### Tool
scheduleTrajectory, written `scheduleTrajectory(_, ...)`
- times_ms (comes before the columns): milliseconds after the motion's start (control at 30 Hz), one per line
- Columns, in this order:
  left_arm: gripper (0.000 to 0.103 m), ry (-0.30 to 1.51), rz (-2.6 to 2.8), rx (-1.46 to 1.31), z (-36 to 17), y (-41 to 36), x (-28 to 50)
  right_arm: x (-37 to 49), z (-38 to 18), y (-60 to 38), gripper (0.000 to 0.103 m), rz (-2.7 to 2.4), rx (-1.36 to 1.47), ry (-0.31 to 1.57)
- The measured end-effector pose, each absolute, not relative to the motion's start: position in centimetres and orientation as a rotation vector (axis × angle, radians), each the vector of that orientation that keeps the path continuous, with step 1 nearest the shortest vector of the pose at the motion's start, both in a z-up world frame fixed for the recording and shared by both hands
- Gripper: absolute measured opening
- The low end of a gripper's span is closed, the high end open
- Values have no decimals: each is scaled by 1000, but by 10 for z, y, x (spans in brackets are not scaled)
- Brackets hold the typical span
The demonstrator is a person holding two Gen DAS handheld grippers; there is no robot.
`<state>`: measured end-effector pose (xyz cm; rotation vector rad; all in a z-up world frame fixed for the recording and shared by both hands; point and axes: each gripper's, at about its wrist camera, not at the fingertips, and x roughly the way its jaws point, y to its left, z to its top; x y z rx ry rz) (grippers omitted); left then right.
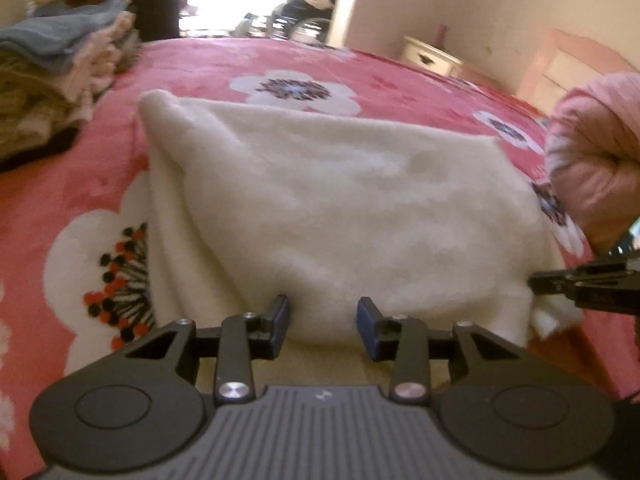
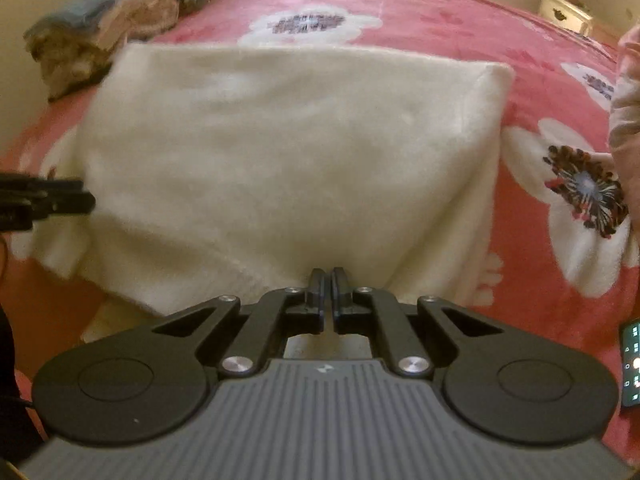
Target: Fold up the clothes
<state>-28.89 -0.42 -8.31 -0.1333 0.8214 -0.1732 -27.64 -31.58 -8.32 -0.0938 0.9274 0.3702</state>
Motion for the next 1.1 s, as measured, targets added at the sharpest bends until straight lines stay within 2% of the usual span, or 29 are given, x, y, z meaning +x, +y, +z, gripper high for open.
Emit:
scheduleTrajectory(200,42,797,-132,-156,-76,-12,-306,-290,-56,-313,5,413,-82,877)
scheduleTrajectory(300,42,874,-104,-172,-91,-13,-300,-295,-64,-303,5,423,-137,885)
scheduleTrajectory(400,42,865,-105,-195,-87,-9,-309,-290,-87,-304,6,392,-128,930)
scheduleTrajectory(500,42,856,-106,-218,-83,-5,-318,-286,-69,-305,7,356,-69,943)
scheduleTrajectory(633,42,843,-106,-249,-79,0,-330,-296,-40,-293,8,435,-89,862)
scheduleTrajectory(733,42,829,-92,-267,-76,4,-337,-293,-52,-282,12,478,-130,878)
scheduleTrajectory(833,43,815,-52,-268,-76,14,-338,-279,-85,-277,13,437,-182,1002)
scheduleTrajectory(1100,46,804,23,-378,-84,60,-325,-266,-27,-249,16,558,-149,942)
